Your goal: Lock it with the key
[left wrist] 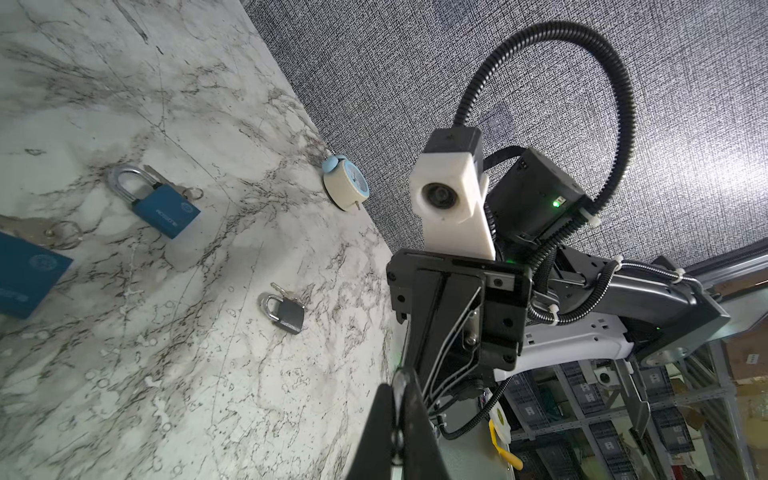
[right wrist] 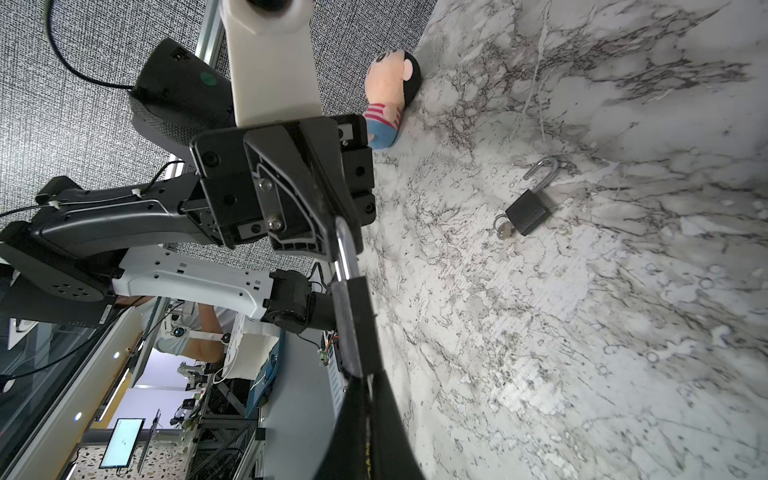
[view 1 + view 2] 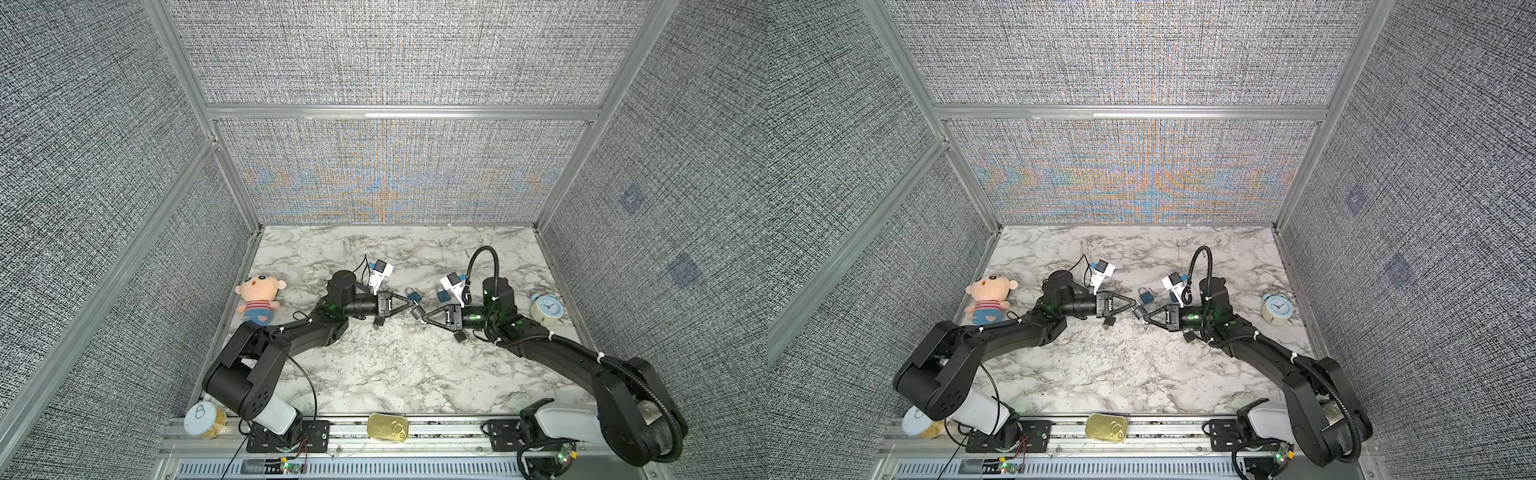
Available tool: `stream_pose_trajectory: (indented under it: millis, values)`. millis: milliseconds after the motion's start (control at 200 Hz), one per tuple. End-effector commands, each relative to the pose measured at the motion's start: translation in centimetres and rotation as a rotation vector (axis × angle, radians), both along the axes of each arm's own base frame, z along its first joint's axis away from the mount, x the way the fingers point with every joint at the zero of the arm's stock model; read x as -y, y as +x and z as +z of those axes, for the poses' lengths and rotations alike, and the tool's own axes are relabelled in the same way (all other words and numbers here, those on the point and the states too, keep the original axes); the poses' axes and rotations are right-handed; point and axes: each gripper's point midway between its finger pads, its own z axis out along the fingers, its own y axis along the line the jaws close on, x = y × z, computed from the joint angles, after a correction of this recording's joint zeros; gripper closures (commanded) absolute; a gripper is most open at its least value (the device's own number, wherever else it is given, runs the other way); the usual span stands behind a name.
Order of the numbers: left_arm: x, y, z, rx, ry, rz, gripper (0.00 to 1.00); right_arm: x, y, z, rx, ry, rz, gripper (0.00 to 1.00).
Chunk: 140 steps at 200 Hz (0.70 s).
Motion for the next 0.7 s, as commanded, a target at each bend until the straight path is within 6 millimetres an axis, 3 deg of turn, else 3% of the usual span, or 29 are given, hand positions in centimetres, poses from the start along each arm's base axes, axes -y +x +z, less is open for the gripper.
stream_pose_trajectory:
  millis: [0, 695]
  values:
    - [0.0, 0.4, 1.4, 0.058, -0.031, 0.015, 1.00, 0.0, -0.1, -0.1, -0.011, 0.000, -0.004, 0.97]
    - [-1.3, 1.2, 1.8, 0.047, -0.072, 0.044, 1.00, 0.8, -0.6, -0.8, -0.026, -0.006, -0.024, 1.00]
